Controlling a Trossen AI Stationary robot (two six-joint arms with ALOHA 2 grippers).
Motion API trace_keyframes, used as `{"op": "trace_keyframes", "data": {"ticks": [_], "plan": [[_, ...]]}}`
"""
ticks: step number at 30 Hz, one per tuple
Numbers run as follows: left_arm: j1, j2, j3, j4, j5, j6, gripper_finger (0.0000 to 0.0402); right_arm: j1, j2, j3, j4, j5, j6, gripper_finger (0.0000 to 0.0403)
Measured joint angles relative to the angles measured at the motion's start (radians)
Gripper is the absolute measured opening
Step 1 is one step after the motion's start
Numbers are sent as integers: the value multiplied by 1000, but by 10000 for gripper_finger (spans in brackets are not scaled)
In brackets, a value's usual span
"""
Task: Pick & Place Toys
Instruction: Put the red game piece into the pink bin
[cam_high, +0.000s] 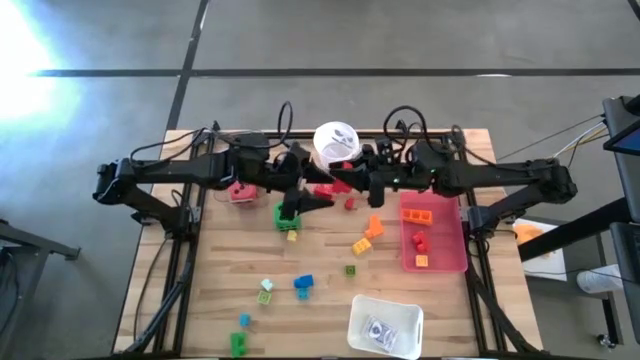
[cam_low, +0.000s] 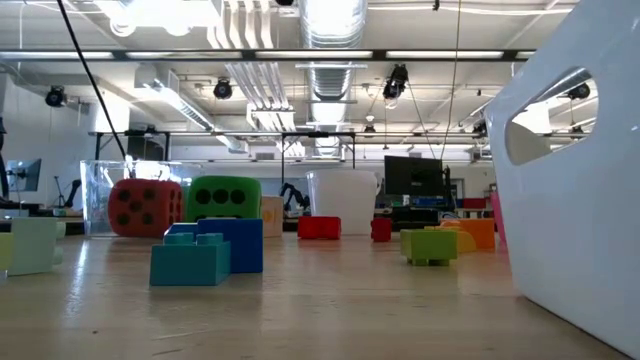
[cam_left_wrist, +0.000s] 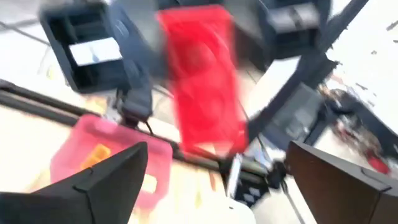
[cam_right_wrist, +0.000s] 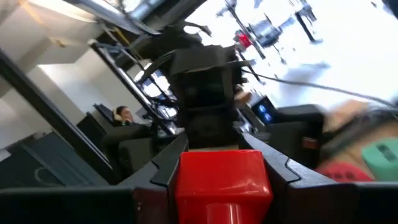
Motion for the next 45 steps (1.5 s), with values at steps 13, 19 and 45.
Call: {"op": "trace_keyframes", "data": {"ticks": [13, 19, 45], "plan": [[0, -68, 0, -369, 7, -16, 341, -41, -223, 13, -451, 20, 110, 118], [0, -78, 0, -459, 3, 23, 341, -43, -315, 14, -626, 39, 183, 118], [2, -77, -4, -573, -27, 46, 342, -48, -225, 74, -1630, -72, 462, 118]]}}
